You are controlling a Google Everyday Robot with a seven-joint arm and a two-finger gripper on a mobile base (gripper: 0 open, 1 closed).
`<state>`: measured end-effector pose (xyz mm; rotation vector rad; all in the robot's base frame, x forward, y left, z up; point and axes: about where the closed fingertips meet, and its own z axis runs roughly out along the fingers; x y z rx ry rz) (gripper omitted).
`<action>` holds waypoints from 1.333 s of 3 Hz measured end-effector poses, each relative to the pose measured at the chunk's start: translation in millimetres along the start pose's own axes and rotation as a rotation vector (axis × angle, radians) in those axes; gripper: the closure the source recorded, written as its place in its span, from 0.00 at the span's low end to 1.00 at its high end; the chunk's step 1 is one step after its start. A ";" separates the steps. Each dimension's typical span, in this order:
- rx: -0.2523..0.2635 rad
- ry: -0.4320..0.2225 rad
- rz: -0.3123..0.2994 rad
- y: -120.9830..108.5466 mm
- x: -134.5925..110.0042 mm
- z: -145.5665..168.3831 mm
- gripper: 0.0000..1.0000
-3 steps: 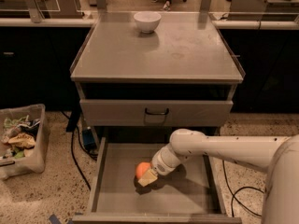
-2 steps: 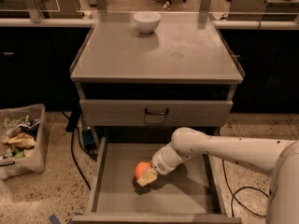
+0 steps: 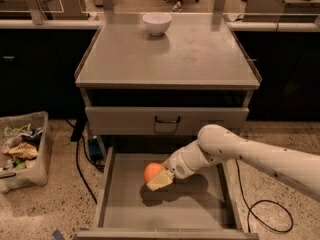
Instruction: Pick orange from middle drawer and place on counter
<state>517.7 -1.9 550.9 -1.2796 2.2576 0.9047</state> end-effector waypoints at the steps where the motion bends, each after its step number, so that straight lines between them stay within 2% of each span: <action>1: 0.029 -0.085 -0.028 8.5 -28.5 -42.8 1.00; 2: 0.029 -0.085 -0.028 8.6 -28.6 -42.9 1.00; 3: 0.013 -0.117 -0.038 13.2 -43.4 -55.5 1.00; 4: 0.014 -0.198 -0.051 12.5 -77.8 -93.9 1.00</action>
Offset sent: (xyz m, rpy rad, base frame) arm 0.0052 -0.0060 0.0398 0.0443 -0.0545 -0.0177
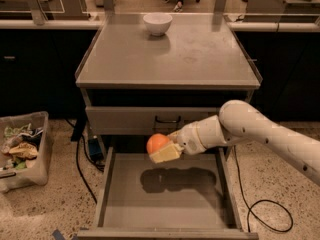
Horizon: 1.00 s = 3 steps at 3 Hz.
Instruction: Pick orange from middle drawer and place on counter
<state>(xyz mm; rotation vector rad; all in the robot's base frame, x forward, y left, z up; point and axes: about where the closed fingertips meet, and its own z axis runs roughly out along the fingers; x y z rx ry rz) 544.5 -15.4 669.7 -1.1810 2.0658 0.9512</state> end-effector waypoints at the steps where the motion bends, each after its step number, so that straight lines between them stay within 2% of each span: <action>1: 0.022 -0.076 -0.004 -17.3 -52.2 -54.3 1.00; 3: 0.051 -0.193 -0.104 -32.5 -164.0 -164.6 1.00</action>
Offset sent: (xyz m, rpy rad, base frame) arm 0.1088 -0.0907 0.2549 0.1769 -0.2336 -0.0622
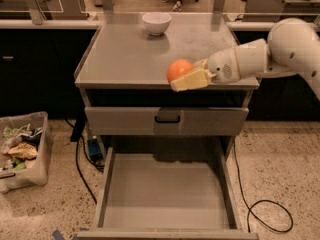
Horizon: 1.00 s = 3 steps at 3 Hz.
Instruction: Pick orange from middle drawer and place on counter
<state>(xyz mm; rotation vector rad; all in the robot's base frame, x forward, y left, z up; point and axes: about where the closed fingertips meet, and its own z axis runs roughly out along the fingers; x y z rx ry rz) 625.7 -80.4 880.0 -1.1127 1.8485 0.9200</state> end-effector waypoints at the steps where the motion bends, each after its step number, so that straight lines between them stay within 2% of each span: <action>1: 0.053 -0.058 -0.044 -12.9 -35.9 -30.3 1.00; 2: 0.053 -0.059 -0.045 -13.0 -36.1 -30.2 1.00; 3: 0.045 -0.049 -0.073 -17.8 -43.2 -21.3 1.00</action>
Offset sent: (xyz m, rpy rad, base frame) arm 0.0137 -0.0158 0.0375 0.0205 -0.0665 -0.0299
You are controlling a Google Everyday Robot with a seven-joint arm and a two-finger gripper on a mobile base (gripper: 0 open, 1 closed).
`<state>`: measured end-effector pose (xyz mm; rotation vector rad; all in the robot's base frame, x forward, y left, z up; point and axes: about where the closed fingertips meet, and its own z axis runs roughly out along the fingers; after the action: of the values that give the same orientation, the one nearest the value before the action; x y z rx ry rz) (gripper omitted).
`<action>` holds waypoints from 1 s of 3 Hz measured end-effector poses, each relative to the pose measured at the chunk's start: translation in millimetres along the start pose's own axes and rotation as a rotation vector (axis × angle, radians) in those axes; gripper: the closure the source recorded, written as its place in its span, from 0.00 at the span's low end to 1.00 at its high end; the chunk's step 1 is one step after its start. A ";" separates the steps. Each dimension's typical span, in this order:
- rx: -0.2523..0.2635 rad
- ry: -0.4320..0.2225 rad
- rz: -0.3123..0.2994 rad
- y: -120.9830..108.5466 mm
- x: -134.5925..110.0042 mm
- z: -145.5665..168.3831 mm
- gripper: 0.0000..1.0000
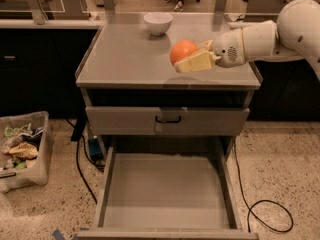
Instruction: Pick orange from middle drawer and place on counter
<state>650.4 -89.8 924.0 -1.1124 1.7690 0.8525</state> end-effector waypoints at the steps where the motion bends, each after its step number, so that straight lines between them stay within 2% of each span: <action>1: -0.008 0.027 -0.010 -30.0 -0.4 26.5 1.00; 2: 0.005 0.031 -0.020 -67.2 -18.6 55.4 1.00; 3: 0.005 0.032 -0.020 -67.2 -18.4 55.7 1.00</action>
Offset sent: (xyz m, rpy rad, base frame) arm 0.1381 0.0371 -0.0245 -0.0697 0.0164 -0.0103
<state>733.7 -60.3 911.6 -1.1443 1.7822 0.8221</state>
